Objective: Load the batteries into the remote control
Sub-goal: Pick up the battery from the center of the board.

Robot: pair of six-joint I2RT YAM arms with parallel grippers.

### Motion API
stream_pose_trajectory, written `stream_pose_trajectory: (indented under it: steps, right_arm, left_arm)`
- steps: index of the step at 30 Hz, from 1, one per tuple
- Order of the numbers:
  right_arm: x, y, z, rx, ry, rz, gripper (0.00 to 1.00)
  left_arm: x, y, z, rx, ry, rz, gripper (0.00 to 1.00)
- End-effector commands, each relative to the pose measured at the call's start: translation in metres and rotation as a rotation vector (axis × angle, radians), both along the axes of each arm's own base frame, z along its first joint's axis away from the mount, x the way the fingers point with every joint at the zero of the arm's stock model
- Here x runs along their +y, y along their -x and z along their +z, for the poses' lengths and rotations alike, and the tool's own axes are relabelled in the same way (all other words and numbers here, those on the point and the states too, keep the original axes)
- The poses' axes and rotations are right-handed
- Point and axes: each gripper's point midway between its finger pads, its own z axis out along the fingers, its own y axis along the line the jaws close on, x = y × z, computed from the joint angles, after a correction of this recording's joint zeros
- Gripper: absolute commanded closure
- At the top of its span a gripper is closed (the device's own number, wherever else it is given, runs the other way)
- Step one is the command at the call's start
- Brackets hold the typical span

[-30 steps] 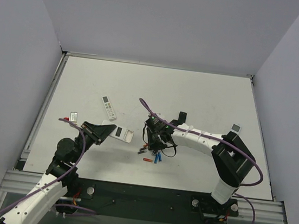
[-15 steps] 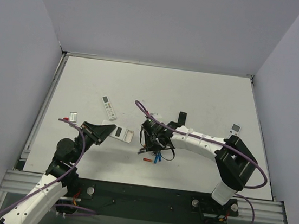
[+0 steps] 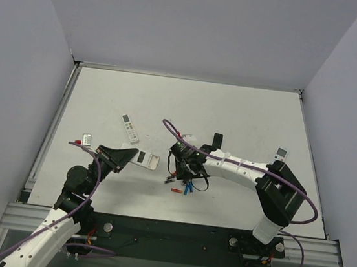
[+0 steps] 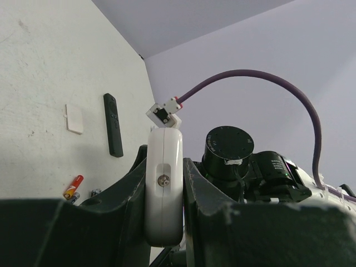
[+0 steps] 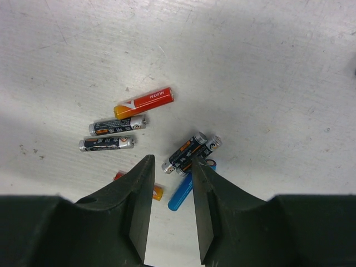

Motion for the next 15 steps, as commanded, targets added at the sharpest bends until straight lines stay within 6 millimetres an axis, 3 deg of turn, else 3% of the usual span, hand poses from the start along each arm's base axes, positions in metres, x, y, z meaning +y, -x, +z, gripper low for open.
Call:
stream_pose_trajectory:
  steps: [1, 15]
  right_arm:
    - [-0.006, -0.002, -0.004, 0.009, 0.049, -0.025, 0.72]
    - [0.002, 0.002, -0.018, 0.054, 0.051, 0.013, 0.77]
  left_arm:
    - [0.0, 0.002, -0.008, -0.009, -0.008, -0.005, 1.0]
    - [0.0, 0.002, -0.009, -0.008, -0.007, -0.005, 1.0]
